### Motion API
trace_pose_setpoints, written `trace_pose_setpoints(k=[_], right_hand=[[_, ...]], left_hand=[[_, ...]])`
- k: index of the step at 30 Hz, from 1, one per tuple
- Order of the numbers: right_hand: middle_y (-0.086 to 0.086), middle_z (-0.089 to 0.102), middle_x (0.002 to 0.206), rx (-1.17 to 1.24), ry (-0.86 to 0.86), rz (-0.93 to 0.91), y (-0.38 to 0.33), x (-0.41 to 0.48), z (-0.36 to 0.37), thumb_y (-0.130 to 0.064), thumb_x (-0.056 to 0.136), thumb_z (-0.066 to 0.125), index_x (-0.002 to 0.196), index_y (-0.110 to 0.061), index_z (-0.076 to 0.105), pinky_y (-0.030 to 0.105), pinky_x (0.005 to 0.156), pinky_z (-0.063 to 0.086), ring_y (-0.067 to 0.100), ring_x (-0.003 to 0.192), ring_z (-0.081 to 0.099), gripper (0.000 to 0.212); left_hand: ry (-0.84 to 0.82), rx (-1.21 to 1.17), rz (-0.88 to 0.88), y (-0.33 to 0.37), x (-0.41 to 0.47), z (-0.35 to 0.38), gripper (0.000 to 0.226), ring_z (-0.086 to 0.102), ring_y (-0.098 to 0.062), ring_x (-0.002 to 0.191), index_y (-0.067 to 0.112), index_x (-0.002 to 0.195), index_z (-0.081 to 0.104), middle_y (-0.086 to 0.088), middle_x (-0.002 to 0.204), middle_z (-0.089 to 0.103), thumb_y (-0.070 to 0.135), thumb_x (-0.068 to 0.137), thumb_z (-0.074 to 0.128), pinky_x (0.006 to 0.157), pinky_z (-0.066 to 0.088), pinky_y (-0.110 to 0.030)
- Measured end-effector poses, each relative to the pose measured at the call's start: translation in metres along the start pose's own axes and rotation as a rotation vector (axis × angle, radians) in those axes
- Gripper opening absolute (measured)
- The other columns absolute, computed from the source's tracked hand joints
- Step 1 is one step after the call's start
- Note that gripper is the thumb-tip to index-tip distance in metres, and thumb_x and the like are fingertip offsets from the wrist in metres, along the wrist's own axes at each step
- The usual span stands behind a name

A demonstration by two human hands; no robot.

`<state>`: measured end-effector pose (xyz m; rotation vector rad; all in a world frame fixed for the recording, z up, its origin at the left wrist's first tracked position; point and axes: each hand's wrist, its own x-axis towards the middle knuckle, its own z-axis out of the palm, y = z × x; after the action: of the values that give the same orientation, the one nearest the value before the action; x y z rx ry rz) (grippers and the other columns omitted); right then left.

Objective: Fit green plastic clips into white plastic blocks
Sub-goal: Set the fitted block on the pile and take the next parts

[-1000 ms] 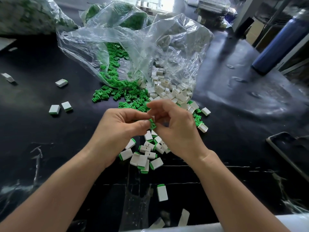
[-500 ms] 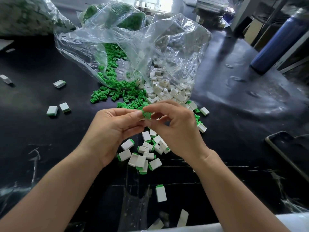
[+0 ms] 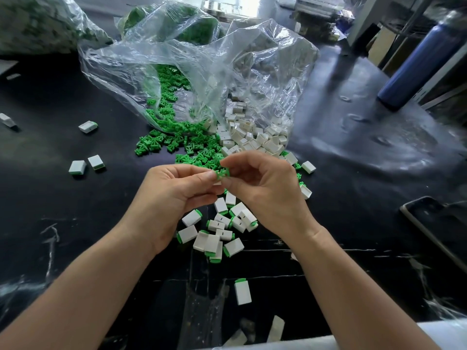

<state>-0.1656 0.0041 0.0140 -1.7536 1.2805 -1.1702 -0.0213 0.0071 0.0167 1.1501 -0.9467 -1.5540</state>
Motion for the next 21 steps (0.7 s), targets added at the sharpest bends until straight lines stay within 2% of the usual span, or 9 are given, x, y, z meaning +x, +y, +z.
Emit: trace_pose_setpoints(k=[3,5,7,10,13,16,21], right_hand=[[-0.013,0.062,0.071,0.070,-0.021,0.036,-0.0015,0.0005,-0.0018,-0.003,0.075,0.073,0.086,-0.023,0.068,0.013,0.065,0.049,-0.002,0.066,0.060,0.024],[-0.013,0.062,0.071,0.081,-0.035,0.047,-0.0018,0.0008,-0.0023,-0.003,0.076,0.072,0.088,-0.020,0.068,0.015,0.065,0.049,-0.002,0.065,0.060,0.021],[-0.012,0.062,0.071,0.083,-0.041,0.055,-0.0018,0.0005,-0.0027,-0.003,0.077,0.071,0.089,-0.017,0.069,0.017,0.066,0.051,0.000,0.065,0.060,0.019],[-0.012,0.063,0.073,0.080,-0.049,0.056,-0.0023,0.0004,-0.0031,-0.004,0.077,0.071,0.087,-0.023,0.068,0.019,0.068,0.052,0.002,0.068,0.062,0.022],[-0.010,0.064,0.075,0.077,-0.056,0.062,-0.0021,0.0008,-0.0025,-0.003,0.078,0.070,0.089,-0.022,0.068,0.026,0.072,0.054,0.007,0.072,0.063,0.022],[-0.007,0.062,0.076,0.078,-0.054,0.072,-0.0011,0.0010,-0.0019,-0.004,0.079,0.069,0.086,-0.032,0.064,0.031,0.075,0.056,0.011,0.076,0.063,0.029],[-0.014,0.062,0.073,0.089,-0.029,0.067,-0.0023,0.0005,-0.0039,0.000,0.080,0.066,0.085,-0.031,0.064,0.027,0.074,0.054,0.004,0.072,0.060,0.031]], left_hand=[[-0.006,-0.019,-0.004,-0.0001,0.0004,0.0003,0.011,0.069,-0.017,0.063,0.006,0.064,0.068,-0.012,0.066,0.071,0.015,0.058,0.064,0.056,0.055,-0.019],[-0.010,-0.021,-0.007,-0.0002,0.0006,0.0003,0.016,0.070,-0.017,0.063,0.004,0.069,0.066,-0.012,0.066,0.071,0.015,0.058,0.064,0.057,0.055,-0.019],[-0.018,-0.028,-0.010,-0.0001,0.0005,-0.0002,0.014,0.070,-0.017,0.063,0.005,0.067,0.067,-0.013,0.067,0.071,0.014,0.056,0.065,0.057,0.056,-0.019],[-0.034,-0.007,0.003,-0.0010,0.0002,-0.0012,0.015,0.069,-0.016,0.062,0.005,0.067,0.066,-0.012,0.067,0.071,0.013,0.054,0.067,0.057,0.055,-0.019],[-0.041,-0.001,0.011,-0.0030,0.0010,-0.0014,0.018,0.069,-0.016,0.064,0.003,0.072,0.066,-0.011,0.068,0.071,0.014,0.057,0.065,0.058,0.055,-0.019],[-0.047,0.005,0.008,-0.0037,0.0022,-0.0006,0.022,0.069,-0.016,0.066,0.002,0.077,0.066,-0.011,0.070,0.072,0.015,0.059,0.064,0.060,0.056,-0.020],[-0.039,-0.008,0.024,-0.0018,0.0011,0.0006,0.018,0.069,-0.016,0.064,0.004,0.073,0.065,-0.011,0.067,0.071,0.015,0.058,0.066,0.058,0.055,-0.019]])
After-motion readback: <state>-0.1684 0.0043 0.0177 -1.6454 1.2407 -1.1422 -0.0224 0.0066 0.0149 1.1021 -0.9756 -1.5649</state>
